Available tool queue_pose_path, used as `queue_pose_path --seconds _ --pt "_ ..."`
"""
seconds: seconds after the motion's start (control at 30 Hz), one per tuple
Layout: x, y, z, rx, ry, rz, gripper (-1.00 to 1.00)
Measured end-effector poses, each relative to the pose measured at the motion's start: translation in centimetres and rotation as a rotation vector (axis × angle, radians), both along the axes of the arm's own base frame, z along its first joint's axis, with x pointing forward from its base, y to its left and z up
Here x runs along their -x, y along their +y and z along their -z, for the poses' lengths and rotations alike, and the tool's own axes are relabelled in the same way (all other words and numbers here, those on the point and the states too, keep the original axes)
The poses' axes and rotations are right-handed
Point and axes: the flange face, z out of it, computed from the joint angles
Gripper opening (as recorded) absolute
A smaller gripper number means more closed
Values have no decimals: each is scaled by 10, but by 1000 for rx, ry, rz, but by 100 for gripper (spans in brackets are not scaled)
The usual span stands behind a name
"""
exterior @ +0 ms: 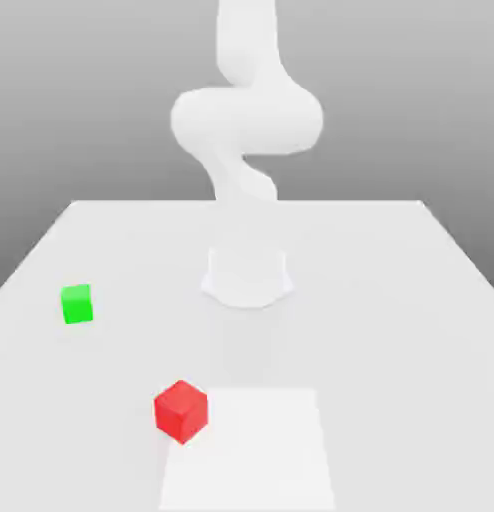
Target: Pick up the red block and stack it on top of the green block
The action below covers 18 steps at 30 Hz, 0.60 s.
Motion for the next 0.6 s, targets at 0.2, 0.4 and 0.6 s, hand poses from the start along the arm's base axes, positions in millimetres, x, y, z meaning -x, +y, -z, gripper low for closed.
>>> queue_pose_path --seconds 0.2,0.4,0.6 --pt "-56 -29 149 -153 235 124 0" --pt "-59 -46 299 -219 467 295 0" --pt "-11 -69 426 -199 664 517 0"
